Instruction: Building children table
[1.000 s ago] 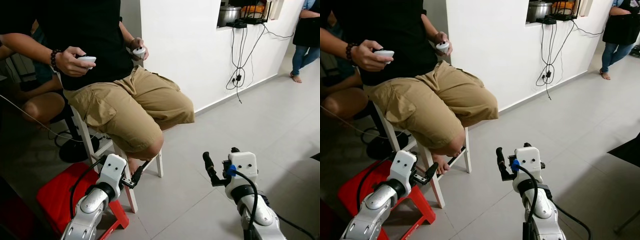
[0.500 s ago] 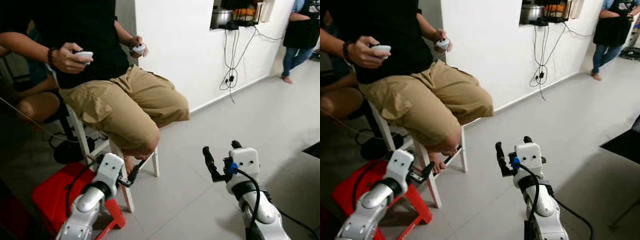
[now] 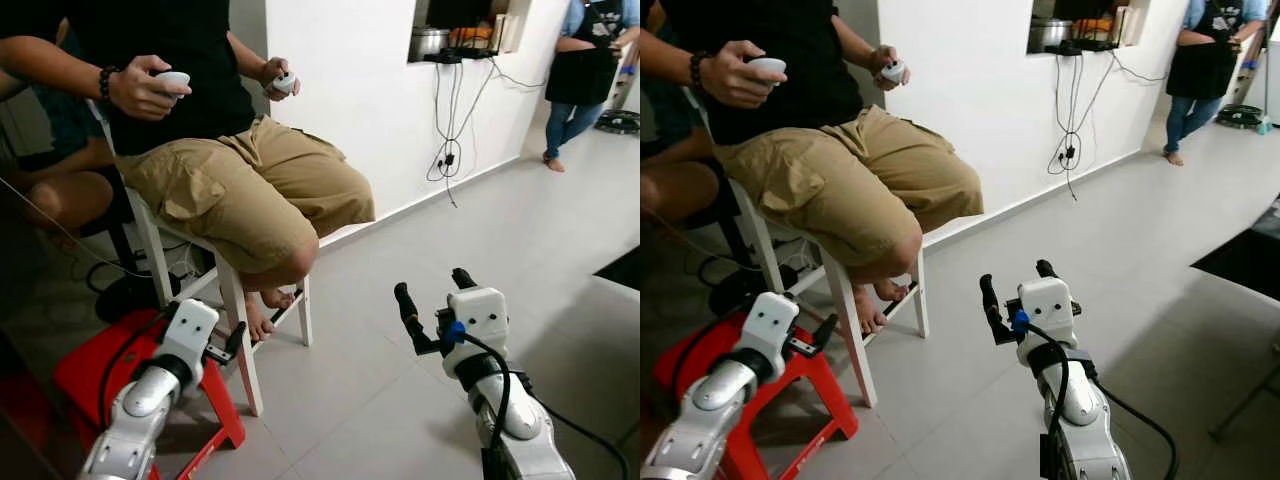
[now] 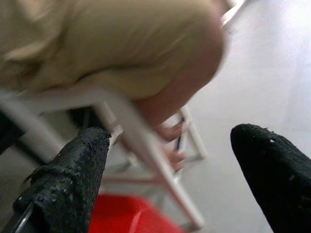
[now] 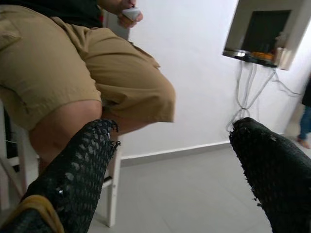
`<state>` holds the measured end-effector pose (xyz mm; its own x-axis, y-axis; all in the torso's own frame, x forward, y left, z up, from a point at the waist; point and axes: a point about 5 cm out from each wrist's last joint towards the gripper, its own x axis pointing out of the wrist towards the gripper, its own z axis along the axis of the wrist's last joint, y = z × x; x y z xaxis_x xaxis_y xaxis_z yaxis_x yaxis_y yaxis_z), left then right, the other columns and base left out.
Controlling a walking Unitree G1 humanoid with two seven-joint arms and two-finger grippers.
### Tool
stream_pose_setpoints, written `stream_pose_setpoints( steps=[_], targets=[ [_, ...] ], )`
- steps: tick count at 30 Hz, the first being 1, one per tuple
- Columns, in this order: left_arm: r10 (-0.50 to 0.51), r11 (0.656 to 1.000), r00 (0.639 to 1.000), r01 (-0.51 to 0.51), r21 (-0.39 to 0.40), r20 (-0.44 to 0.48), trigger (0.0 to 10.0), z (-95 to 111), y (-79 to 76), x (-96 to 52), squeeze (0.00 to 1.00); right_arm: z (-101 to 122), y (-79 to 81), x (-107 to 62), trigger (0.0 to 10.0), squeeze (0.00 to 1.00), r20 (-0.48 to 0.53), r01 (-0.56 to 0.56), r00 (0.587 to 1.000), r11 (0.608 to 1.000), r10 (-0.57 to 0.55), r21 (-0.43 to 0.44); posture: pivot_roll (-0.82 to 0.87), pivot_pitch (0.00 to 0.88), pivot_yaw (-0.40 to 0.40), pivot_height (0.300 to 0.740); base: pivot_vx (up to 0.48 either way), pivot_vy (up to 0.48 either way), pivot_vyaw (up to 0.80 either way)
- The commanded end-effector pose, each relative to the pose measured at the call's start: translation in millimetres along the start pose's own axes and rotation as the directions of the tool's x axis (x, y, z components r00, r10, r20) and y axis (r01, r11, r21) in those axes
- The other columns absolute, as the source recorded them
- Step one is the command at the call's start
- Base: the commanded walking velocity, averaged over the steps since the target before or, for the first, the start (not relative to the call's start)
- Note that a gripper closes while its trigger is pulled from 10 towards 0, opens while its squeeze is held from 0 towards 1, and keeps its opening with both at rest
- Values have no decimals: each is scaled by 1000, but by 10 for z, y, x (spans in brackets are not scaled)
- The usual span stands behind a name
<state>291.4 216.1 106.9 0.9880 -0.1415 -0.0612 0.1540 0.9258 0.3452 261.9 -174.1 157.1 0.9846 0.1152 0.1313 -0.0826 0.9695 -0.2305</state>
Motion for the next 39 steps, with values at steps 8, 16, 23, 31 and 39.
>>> stream_pose_setpoints(
  steps=[8,16,23,31,39],
  targets=[
    [59,998,998,-59,29,-4,10000,-42,178,-12,0,20,44,44,10000,0,30,-33,999,999,34,-18,2,0,-16,636,0,0,0],
    [48,999,999,-48,25,12,10000,-56,108,-4,0,18,46,41,10000,0,37,-42,998,998,44,-37,-3,0,-13,636,0,0,0],
    [39,999,999,-40,24,25,10000,-51,92,16,0,15,56,48,10000,0,39,-44,998,998,46,-42,-5,0,-11,636,0,0,0],
    [40,999,999,-41,29,23,10000,-71,92,11,0,-10,48,47,10000,0,24,-65,997,995,67,-78,-4,0,-11,622,0,0,0],
    [81,995,997,-81,50,-2,10000,-134,154,-9,0,-10,92,39,10000,0,25,-114,993,988,118,-103,-4,0,-10,592,0,0,0]
  ],
)
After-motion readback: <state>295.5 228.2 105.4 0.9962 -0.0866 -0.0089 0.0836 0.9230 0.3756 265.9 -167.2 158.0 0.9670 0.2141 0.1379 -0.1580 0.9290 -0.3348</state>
